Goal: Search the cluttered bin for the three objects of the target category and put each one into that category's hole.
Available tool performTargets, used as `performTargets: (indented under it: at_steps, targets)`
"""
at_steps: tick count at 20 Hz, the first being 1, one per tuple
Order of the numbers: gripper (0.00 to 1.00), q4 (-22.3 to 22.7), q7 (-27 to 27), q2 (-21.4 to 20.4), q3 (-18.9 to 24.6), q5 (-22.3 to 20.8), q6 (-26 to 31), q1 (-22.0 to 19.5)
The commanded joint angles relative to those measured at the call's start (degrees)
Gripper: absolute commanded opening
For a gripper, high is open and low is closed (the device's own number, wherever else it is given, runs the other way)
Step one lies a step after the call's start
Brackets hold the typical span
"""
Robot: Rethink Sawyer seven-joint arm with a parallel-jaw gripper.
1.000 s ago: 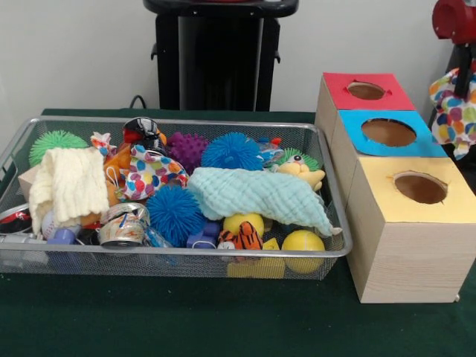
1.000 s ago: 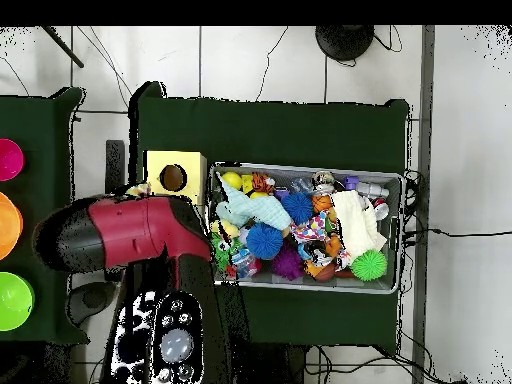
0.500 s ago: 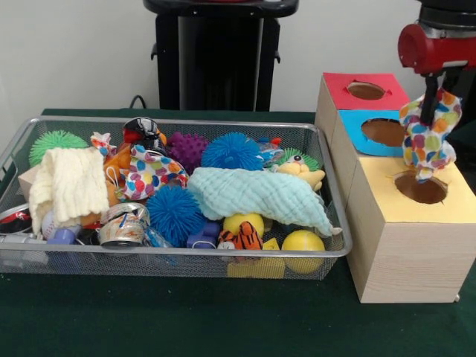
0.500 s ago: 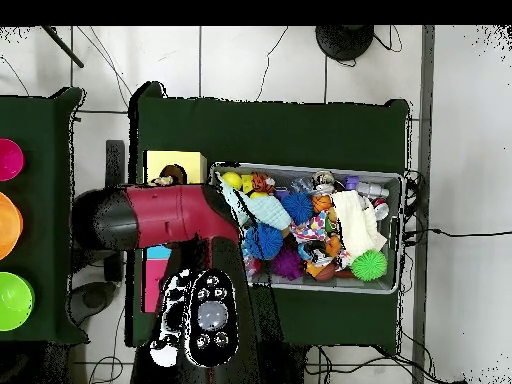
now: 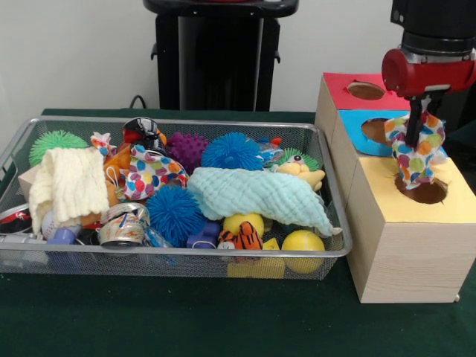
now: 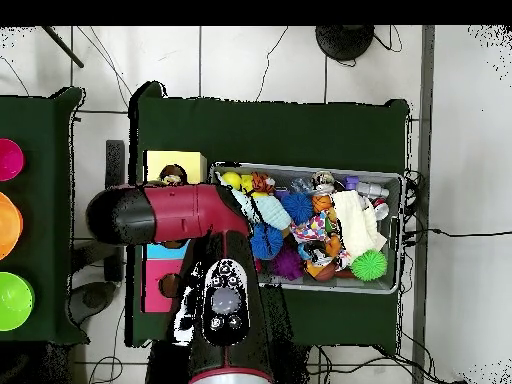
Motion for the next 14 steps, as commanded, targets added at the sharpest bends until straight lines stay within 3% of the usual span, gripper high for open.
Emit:
performTargets:
  at_steps: [1, 10, 14]
  targets:
    - [0.0, 0.3, 9.5, 5.2, 3.6, 0.7, -5.1, -0.6]
    - [0.0, -0.1, 11.3, 8.4, 4.3, 2.1, -10.5, 0.4]
    - [0.0, -1.1, 11.4, 9.0, 3.9, 2.9, -10.1, 1.2]
